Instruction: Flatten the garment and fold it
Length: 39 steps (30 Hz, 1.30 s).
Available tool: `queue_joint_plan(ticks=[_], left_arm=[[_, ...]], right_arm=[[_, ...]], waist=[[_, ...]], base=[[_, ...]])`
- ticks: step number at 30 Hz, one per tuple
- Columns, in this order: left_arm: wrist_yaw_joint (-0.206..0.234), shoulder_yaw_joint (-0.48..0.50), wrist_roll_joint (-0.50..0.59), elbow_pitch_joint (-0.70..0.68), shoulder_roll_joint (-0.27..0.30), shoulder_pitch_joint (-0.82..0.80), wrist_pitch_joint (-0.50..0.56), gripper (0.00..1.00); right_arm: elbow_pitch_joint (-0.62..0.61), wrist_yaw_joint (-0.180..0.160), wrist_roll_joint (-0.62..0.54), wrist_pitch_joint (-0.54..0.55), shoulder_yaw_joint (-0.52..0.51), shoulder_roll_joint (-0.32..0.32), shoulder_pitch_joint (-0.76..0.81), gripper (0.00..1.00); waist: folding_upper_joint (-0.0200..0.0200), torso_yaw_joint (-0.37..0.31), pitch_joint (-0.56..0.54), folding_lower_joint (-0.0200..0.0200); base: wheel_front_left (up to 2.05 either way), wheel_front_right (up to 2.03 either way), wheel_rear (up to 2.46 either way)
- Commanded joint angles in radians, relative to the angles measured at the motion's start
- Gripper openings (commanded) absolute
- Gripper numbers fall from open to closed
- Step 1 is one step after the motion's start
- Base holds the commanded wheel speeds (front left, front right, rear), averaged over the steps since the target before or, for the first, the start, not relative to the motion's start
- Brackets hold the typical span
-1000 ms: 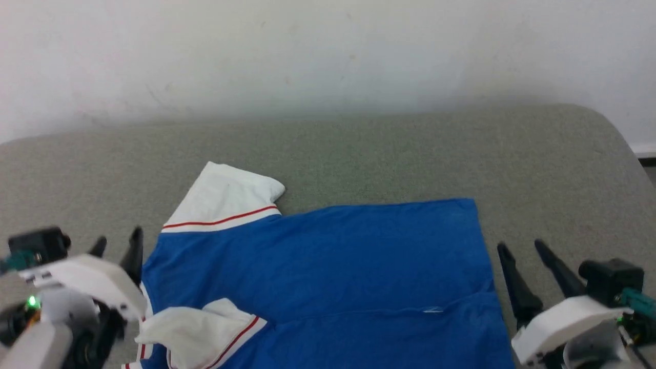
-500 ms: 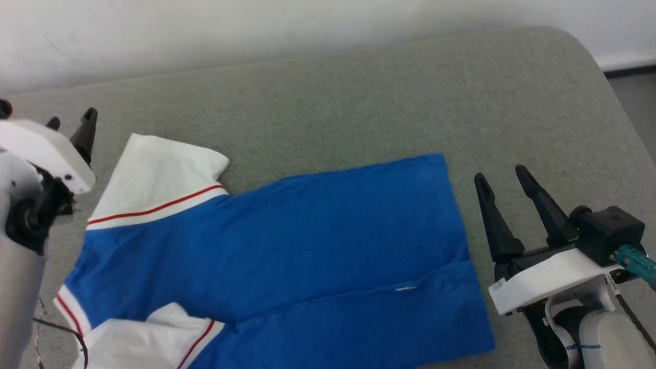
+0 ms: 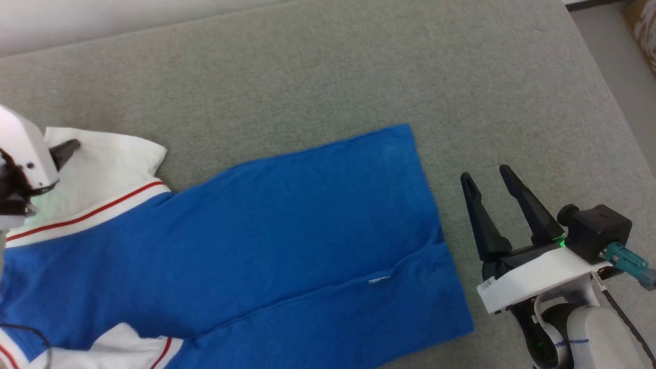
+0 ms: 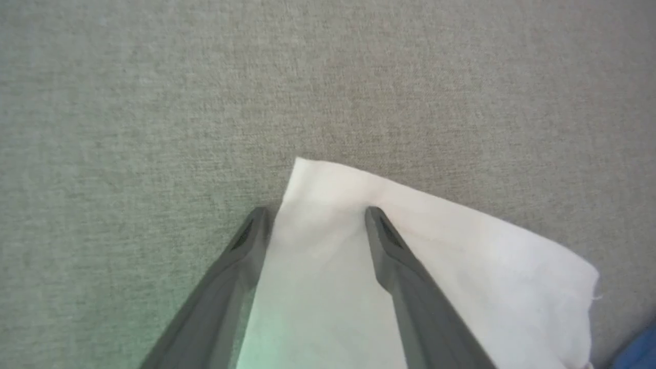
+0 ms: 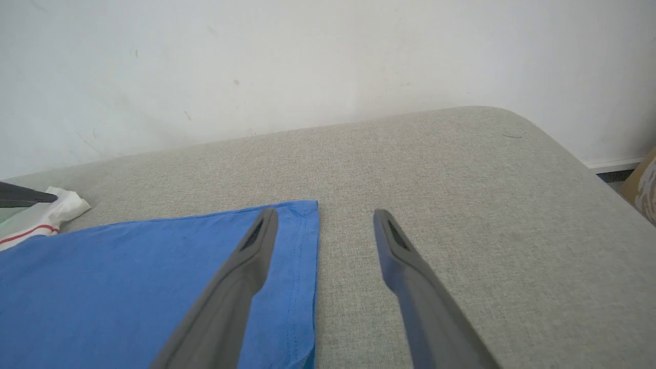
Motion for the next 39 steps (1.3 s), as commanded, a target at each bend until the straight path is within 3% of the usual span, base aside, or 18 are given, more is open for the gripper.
queue_joint_plan(ticks=[1, 4, 5, 6, 7, 13, 18, 23, 29, 37, 38, 39], left_arm=[[0.001, -0.020, -0.008, 0.027, -0.009, 0.016, 0.041, 1.00], [-0.001, -0.045, -0.019, 0.043, -0.015, 0.031, 0.135, 1.00], [-0.002, -0.052, -0.023, 0.044, -0.019, 0.035, 0.162, 0.88], [-0.006, -0.056, -0.024, 0.038, -0.021, 0.034, 0.171, 0.36], [-0.008, -0.060, -0.021, 0.032, -0.024, 0.034, 0.166, 0.00], [-0.017, -0.060, -0.028, 0.016, -0.044, 0.051, 0.128, 0.00], [-0.028, -0.059, -0.019, 0.001, -0.050, 0.045, 0.065, 0.00], [-0.045, -0.067, -0.007, -0.030, -0.083, 0.005, 0.002, 0.00], [-0.067, -0.096, 0.006, -0.065, -0.128, -0.043, -0.047, 0.00], [-0.081, -0.129, 0.006, -0.076, -0.155, -0.070, -0.086, 0.00], [-0.081, -0.131, 0.004, -0.076, -0.156, -0.071, -0.089, 0.00], [-0.082, -0.133, 0.001, -0.076, -0.156, -0.072, -0.092, 0.00]], right_arm=[[0.004, -0.001, 0.008, -0.007, 0.000, 0.003, -0.016, 1.00], [0.007, -0.001, 0.010, -0.006, -0.003, 0.003, -0.016, 1.00], [0.009, -0.001, 0.012, -0.006, -0.005, 0.003, -0.017, 1.00], [0.010, -0.001, 0.013, -0.003, -0.005, 0.003, -0.019, 1.00], [0.011, -0.001, 0.015, 0.000, -0.005, 0.003, -0.022, 1.00], [0.015, -0.001, 0.015, 0.035, 0.007, 0.003, -0.037, 1.00], [0.077, -0.001, 0.044, 0.125, -0.004, -0.002, -0.119, 1.00], [0.258, -0.001, 0.109, 0.241, -0.023, -0.036, -0.320, 1.00], [0.539, -0.001, 0.144, 0.489, 0.023, -0.082, -0.546, 1.00], [0.770, -0.001, 0.145, 0.787, 0.068, -0.083, -0.655, 1.00], [0.790, -0.001, 0.142, 0.810, 0.070, -0.082, -0.657, 0.76], [0.809, -0.001, 0.138, 0.834, 0.073, -0.081, -0.656, 0.37]], waist=[[0.0000, -0.020, 0.025, 0.0002], [0.0000, -0.017, 0.031, 0.0002], [0.0000, -0.014, 0.033, 0.0002], [0.0000, -0.011, 0.035, 0.0002], [0.0000, -0.008, 0.037, 0.0002], [0.0000, 0.011, 0.035, 0.0002], [0.0000, 0.037, 0.019, 0.0002], [0.0000, 0.091, 0.011, 0.0002], [0.0000, 0.156, 0.013, 0.0002], [0.0000, 0.195, 0.025, 0.0002], [0.0000, 0.197, 0.026, 0.0002], [0.0000, 0.198, 0.027, 0.0002]], base=[[0.00, 0.00, 0.00], [0.00, 0.00, 0.00], [0.00, 0.00, 0.00], [0.00, 0.00, 0.00], [0.00, 0.00, 0.00], [0.00, 0.00, 0.00], [0.00, 0.00, 0.00], [0.00, 0.00, 0.00], [0.00, 0.00, 0.00], [0.00, 0.00, 0.00], [0.00, 0.00, 0.00], [0.00, 0.00, 0.00]])
